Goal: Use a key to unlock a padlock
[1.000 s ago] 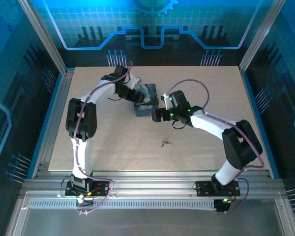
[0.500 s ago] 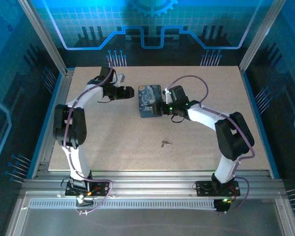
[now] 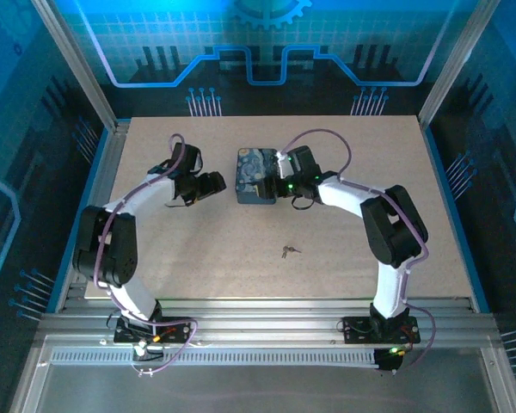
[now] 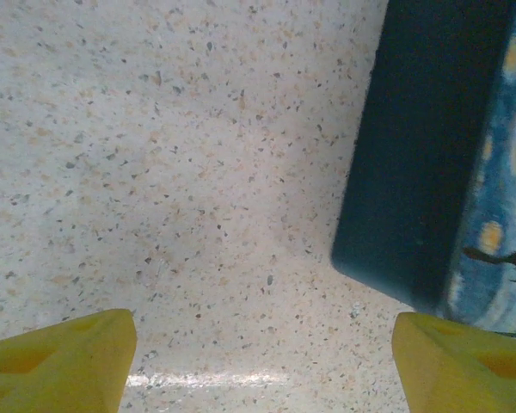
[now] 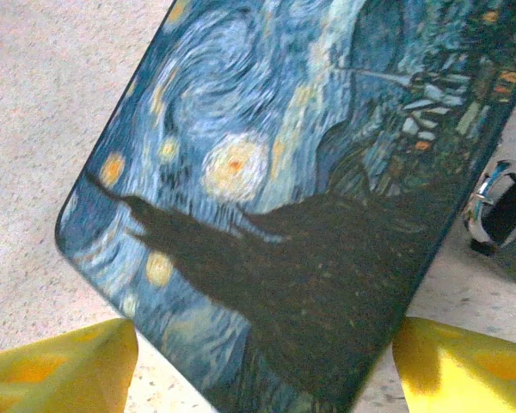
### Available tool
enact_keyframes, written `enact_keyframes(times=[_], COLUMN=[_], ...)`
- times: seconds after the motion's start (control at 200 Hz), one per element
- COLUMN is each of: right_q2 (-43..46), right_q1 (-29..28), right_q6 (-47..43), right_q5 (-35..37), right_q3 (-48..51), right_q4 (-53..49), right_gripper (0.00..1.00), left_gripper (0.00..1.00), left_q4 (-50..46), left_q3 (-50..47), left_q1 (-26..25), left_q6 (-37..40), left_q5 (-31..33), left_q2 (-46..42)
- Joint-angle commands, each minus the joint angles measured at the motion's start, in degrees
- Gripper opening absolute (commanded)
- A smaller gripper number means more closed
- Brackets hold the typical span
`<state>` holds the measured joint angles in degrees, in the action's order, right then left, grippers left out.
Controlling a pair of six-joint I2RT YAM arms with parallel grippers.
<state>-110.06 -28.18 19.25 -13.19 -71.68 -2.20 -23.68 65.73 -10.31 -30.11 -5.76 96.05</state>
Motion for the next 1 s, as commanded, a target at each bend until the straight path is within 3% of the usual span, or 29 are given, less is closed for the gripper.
enact_keyframes(times=[0.0, 0.29, 0.48, 0.625, 0.775, 0.996], right_q2=[-0.7, -3.2, 3.9, 12.4, 19.0, 22.4], right_q1=[-4.3, -10.8, -10.9, -10.5, -10.3, -9.7], right_q6=[-0.9, 1.4, 1.0, 1.0, 0.5, -0.9], right_q5=[-2.7, -2.8, -0.1, 4.5, 9.2, 9.7], right_q3=[-1.1, -4.0, 0.5, 7.4, 13.4, 20.8], right_q4=[1.4, 2.3, -2.5, -10.7, -20.5, -23.3], right_gripper=[0.78, 0.8, 0.8, 0.79, 0.7, 0.59], left_gripper=[0.79, 0.78, 0.77, 0.77, 0.77, 0.77], left_q4=[-0.1, -2.8, -4.9, -6.8, -7.8, -6.0], left_q3=[-0.6, 0.4, -0.7, -1.5, -5.1, -11.1], left_q1=[-0.2, -0.5, -2.0, -6.2, -12.2, -18.1], left_q6=[-2.2, -3.8, -1.9, 0.9, 0.9, -1.4], left_q5=[2.1, 5.8, 9.3, 11.8, 13.2, 11.7], left_q2=[-3.4, -5.4, -8.3, -10.3, -12.3, -14.3])
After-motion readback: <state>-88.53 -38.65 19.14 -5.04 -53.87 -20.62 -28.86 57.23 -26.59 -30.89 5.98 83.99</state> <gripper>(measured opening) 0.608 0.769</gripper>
